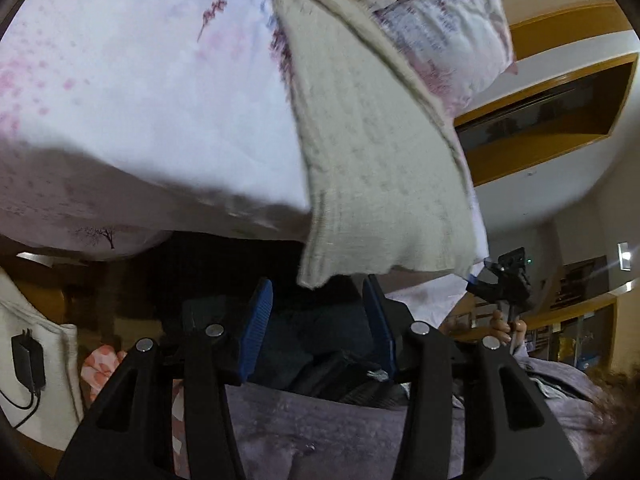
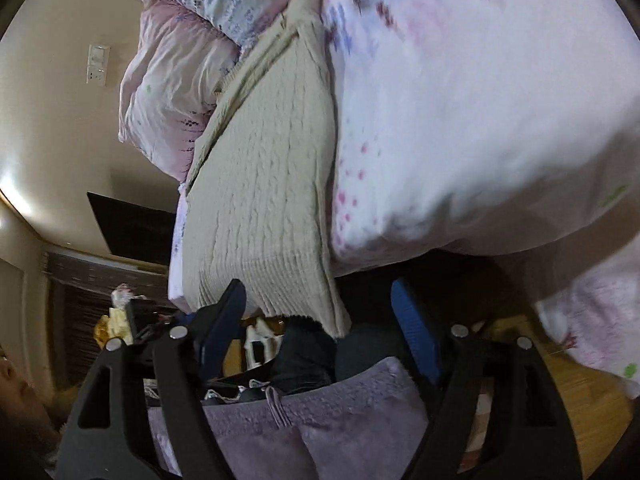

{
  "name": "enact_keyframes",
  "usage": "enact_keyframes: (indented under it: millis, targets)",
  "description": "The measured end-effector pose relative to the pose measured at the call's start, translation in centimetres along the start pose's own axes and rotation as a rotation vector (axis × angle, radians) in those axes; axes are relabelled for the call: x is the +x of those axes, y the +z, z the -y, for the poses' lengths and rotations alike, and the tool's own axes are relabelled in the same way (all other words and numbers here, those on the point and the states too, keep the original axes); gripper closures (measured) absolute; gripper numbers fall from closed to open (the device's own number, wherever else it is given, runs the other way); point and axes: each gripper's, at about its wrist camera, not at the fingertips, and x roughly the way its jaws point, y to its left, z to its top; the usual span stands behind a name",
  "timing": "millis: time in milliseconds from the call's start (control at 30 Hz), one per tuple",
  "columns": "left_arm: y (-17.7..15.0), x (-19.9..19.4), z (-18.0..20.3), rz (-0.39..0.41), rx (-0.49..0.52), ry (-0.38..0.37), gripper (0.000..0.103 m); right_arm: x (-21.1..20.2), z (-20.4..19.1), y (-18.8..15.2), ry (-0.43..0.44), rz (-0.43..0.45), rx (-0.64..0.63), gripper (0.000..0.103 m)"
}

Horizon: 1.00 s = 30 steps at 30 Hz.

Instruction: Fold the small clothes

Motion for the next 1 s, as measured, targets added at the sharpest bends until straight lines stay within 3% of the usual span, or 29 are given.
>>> enact_keyframes:
  millis: [133,200,333,400,467,500,533,767,1000]
  targets:
    - [0.3,-0.4,-1.4,0.032,-0.075,-0.017,0.056,1.1,0.1,-0.2,0.059,-0.019,0.012,0.057]
    - [0.2,-1.0,-1.4,0.047,-0.085,-0.076,0.056,1.0,0.2,-0.2,0.085,-0.015,0.017,0.058]
    - [0.3,-0.4,-0.6,0.028,-0.099,-0.136,0.056,0.7,-0.3,-0.4,0.134,-0.015,0.002,0.074]
    - [0.5,0.1,-0.6,0.022,-0.131,-0.171,0.061,0.7,-1.0,-0.4,0.134,-0.025,-0.02,0.08]
    - [0.5,0.4,-0.5,0.013,-0.159,-0.198,0.077,0.8,-1.6,-0.2,0.126,-0.026,-0.032,0.093]
    - [0.5,0.5,-0.2,0.007,-0.163,-0.206,0.089,0.6,-2.0,-0.2,0.12,-0.023,-0.044,0.094]
    - [0.5,0.4,0.0,0.007,-0.16,-0.206,0.094,0.5,-2.3,-0.2,0.112,-0.017,-0.054,0.095]
    - [2.5,-2.5,2.0,0.116,-0.089,-0.184,0.096,-1.5,-6.5,0.9,0.075,0.073,-0.195,0.095]
    - [8.1,-4.7,4.7,0.297,0.019,-0.079,0.096,-3.9,-12.7,4.4,0.013,0.369,-0.395,0.096]
